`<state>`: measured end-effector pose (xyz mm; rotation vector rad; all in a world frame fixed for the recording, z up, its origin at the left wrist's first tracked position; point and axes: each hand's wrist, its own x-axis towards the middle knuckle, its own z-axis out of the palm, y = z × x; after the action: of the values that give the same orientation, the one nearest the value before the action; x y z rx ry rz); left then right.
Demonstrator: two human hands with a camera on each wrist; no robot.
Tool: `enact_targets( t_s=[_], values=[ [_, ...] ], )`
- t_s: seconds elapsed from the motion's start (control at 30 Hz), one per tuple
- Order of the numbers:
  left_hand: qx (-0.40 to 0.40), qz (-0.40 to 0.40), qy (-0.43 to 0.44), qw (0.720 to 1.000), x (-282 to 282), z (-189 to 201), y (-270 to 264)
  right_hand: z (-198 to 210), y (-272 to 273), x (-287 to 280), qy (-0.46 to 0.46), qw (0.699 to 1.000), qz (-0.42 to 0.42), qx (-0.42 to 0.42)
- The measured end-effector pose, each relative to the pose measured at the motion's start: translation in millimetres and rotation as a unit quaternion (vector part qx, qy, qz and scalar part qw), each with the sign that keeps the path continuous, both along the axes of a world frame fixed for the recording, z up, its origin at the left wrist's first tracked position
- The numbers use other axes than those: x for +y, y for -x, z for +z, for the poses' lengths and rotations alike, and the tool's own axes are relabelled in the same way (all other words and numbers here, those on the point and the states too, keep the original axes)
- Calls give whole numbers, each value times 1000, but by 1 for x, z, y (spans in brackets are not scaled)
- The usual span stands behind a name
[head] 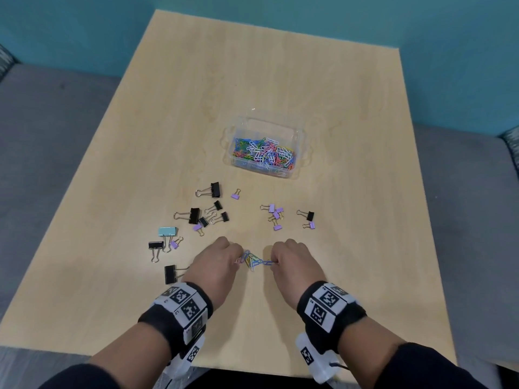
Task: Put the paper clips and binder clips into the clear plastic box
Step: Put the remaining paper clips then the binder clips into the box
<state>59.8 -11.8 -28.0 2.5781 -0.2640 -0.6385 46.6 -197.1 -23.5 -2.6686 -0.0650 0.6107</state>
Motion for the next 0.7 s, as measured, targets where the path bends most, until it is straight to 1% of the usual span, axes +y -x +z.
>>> enact_targets(
  t_s=[0.17, 0.27, 0.4, 0.53, 0.6, 0.7],
  values=[
    [-5, -6, 28, 1000, -3, 0, -1, 1, 1, -2, -5, 999, 34, -10],
    [-16, -17, 11, 1000, -7, -1, -5, 0, -1, 2, -6, 998, 64, -18],
    [-17, -15, 2, 1000, -8, -1, -7, -1, -4, 6, 1, 997, 80, -21],
    [-43, -50, -21, 998, -7, 2, -6, 6, -5, 5, 19, 990, 138, -35],
    [-46, -40, -21, 998, -8, 3, -5, 8, -5, 3, 23, 986, 157, -45],
    [-49, -7, -14, 999, -11, 4, -3, 7, -7, 7, 29, 985, 161, -47]
  ],
)
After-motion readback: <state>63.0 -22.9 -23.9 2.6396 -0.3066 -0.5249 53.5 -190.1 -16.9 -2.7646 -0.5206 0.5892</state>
